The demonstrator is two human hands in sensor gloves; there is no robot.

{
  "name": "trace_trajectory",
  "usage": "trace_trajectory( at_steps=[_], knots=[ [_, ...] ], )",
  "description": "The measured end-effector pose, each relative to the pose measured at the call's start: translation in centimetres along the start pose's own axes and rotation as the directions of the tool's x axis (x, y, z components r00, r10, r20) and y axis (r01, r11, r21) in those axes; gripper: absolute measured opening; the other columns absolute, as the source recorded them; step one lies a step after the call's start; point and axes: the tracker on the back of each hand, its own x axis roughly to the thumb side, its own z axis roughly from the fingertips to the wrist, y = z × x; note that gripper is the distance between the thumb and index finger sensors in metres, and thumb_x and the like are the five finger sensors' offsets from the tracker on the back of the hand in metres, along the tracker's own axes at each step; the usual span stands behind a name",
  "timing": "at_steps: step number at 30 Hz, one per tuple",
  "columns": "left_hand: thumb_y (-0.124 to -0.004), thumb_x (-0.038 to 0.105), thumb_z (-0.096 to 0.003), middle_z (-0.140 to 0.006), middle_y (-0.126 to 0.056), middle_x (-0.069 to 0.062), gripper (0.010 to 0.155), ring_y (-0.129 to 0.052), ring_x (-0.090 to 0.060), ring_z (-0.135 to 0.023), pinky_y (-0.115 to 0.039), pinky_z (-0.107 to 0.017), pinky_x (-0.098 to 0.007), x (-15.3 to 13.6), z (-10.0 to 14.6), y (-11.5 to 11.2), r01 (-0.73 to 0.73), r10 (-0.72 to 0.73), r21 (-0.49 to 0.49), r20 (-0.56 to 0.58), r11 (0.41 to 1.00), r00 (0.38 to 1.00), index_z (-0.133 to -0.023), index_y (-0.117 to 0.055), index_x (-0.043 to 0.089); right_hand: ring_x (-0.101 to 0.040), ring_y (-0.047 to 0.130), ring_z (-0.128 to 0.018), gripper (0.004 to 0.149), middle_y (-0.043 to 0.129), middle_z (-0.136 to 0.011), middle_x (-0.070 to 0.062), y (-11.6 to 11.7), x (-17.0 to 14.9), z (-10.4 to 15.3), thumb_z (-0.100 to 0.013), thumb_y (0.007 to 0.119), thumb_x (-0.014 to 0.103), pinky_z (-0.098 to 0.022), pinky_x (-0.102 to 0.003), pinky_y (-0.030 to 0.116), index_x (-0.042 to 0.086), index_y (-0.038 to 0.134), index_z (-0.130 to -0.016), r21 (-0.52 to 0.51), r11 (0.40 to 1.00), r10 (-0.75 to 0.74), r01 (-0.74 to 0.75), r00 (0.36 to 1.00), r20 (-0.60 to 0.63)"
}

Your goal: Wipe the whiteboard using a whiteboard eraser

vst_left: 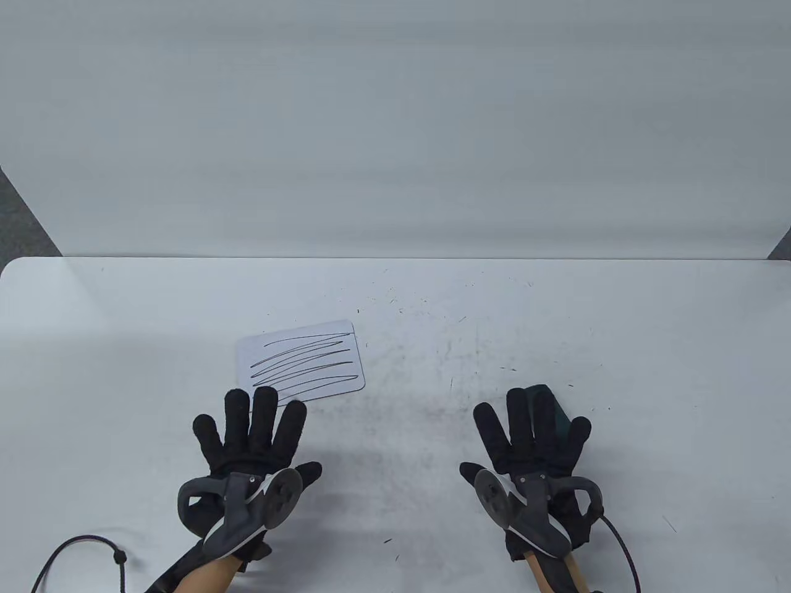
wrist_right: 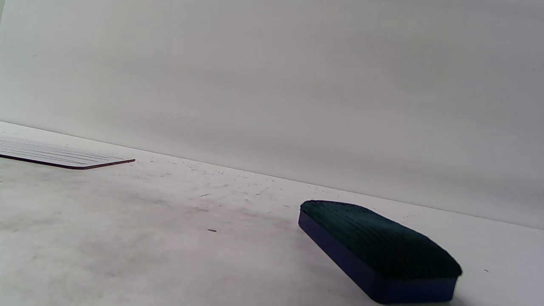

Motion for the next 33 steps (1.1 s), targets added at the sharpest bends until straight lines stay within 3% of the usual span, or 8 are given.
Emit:
trace_trajectory(
  at_steps=[8,11,17,25,29,33],
  knots=[
    [-0.057,0.072,-0.0404,-0.121,-0.002,-0.006,0.089,0.003,-0.044,-0.11,-0.011,-0.069,-0.078,-0.3,-0.3,-0.4,-0.016,0.016,-0.033,0.002,0.999,1.0,-0.112,-0.014,0.04,-0.046,0.016,-0.104,0.081,0.018,-0.116,-0.009,0.2,-0.4,-0.1,-0.033,0.045,0.073,-0.063,-0.08,0.016,0.039,0.009,-0.098,0.019,1.0,-0.021,0.021,1.0,-0.007],
    [-0.056,0.065,-0.0446,-0.121,-0.002,-0.004,0.082,0.004,-0.041,-0.111,-0.011,-0.071,-0.077,-1.1,-0.9,-0.9,-0.037,0.037,-0.072,-0.013,0.997,0.999,-0.112,-0.014,0.04,-0.045,0.016,-0.104,0.082,0.018,-0.116,-0.009,0.3,-0.5,0.0,-0.033,0.046,0.073,-0.063,-0.08,0.016,0.039,0.008,-0.098,0.037,0.999,-0.036,0.037,0.999,-0.017],
    [-0.056,0.057,-0.0482,-0.122,-0.009,0.0,0.076,-0.001,-0.037,-0.114,-0.015,-0.076,-0.072,-5.7,-5.2,-3.4,-0.026,-0.012,-0.218,-0.175,0.976,0.985,-0.111,-0.017,0.041,-0.045,0.016,-0.104,0.082,0.018,-0.116,-0.009,0.4,-0.7,0.0,-0.033,0.047,0.072,-0.063,-0.08,0.016,0.039,0.008,-0.097,0.059,0.995,-0.075,0.076,0.997,-0.023],
    [-0.058,0.048,-0.0506,-0.123,-0.022,0.012,0.067,-0.013,-0.024,-0.117,-0.024,-0.081,-0.066,-11.0,-12.3,-9.2,-0.057,-0.104,-0.452,-0.324,0.89,0.94,-0.11,-0.027,0.045,-0.046,0.019,-0.104,0.082,0.021,-0.116,-0.01,0.5,-1.3,-0.2,-0.033,0.048,0.071,-0.063,-0.08,0.017,0.039,0.009,-0.098,0.061,0.994,-0.09,0.093,0.995,-0.044],
    [-0.058,0.049,-0.0497,-0.122,-0.021,0.013,0.068,-0.011,-0.023,-0.116,-0.024,-0.081,-0.064,-12.7,-14.1,-11.5,-0.2,-0.008,-0.526,-0.366,0.827,0.931,-0.109,-0.026,0.046,-0.046,0.021,-0.104,0.082,0.023,-0.116,-0.01,0.6,-1.4,-0.4,-0.033,0.048,0.071,-0.063,-0.08,0.018,0.039,0.01,-0.098,0.069,0.994,-0.078,0.082,0.995,-0.055],
    [-0.059,0.049,-0.0493,-0.122,-0.019,0.012,0.069,-0.011,-0.022,-0.116,-0.024,-0.081,-0.063,-13.9,-15.5,-13.0,-0.337,0.138,-0.529,-0.379,0.778,0.915,-0.109,-0.024,0.044,-0.046,0.022,-0.105,0.082,0.024,-0.116,-0.01,0.7,-1.7,-0.5,-0.033,0.048,0.071,-0.063,-0.08,0.017,0.038,0.01,-0.098,0.065,0.997,-0.038,0.042,0.997,-0.068]
  ],
)
